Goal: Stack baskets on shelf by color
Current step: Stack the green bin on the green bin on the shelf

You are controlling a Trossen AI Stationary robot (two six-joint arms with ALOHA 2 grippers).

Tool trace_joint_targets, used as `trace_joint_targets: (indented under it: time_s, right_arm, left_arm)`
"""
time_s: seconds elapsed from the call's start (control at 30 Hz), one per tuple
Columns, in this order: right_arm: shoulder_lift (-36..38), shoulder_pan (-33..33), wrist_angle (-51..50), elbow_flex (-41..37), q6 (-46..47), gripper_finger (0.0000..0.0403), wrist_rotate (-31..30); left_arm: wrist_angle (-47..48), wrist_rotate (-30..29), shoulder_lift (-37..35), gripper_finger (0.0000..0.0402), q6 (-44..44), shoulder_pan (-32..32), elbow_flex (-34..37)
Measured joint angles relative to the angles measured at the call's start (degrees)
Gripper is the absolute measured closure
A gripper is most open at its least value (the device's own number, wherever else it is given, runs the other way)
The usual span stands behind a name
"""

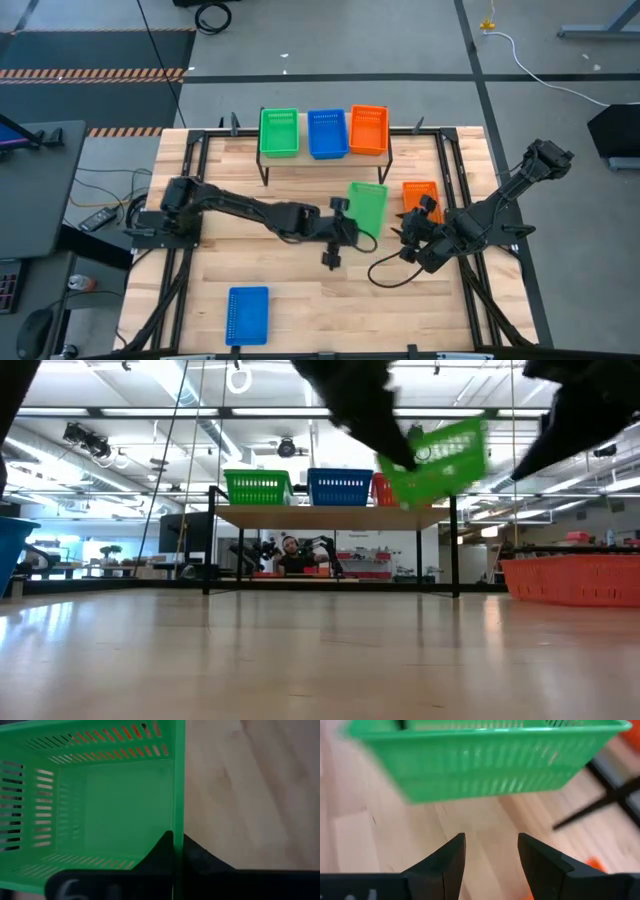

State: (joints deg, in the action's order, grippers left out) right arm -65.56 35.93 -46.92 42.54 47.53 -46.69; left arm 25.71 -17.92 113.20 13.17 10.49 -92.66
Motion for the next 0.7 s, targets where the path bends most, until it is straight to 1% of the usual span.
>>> trace_joint_targets:
  time_s: [0.07, 0.13, 0.3, 0.47, 0.57, 0.7]
  right_arm:
    - [0.0, 0.0, 2.3, 0.0, -2.9, 0.0215, -1.6]
    - [0.0, 0.0, 3.5, 0.0, -4.7, 0.0215, -3.6]
    - [0.0, 0.0, 3.8, 0.0, -5.3, 0.0215, -7.5]
    - [0.0, -0.1, 4.2, 0.0, -5.7, 0.0215, -7.9]
    - [0.0, -0.1, 4.4, 0.0, -5.7, 0.0215, -7.9]
    - [0.0, -0.1, 4.5, 0.0, -5.7, 0.0215, -7.8]
  left_arm:
    - [5.9, -0.5, -2.5, 0.0396, -0.3, -0.8, 0.0]
    - [11.2, -2.2, -5.0, 0.0396, -1.2, -1.5, 0.0]
    - [20.3, -7.1, -11.1, 0.0396, -3.5, -2.4, 0.0]
    - [23.9, -11.5, -16.4, 0.0395, -3.5, -2.1, 0.0]
    - [25.6, -13.1, -19.1, 0.0395, -3.4, -2.1, 0.0]
    - [28.4, -15.6, -21.8, 0.0395, 0.1, -3.1, 0.0]
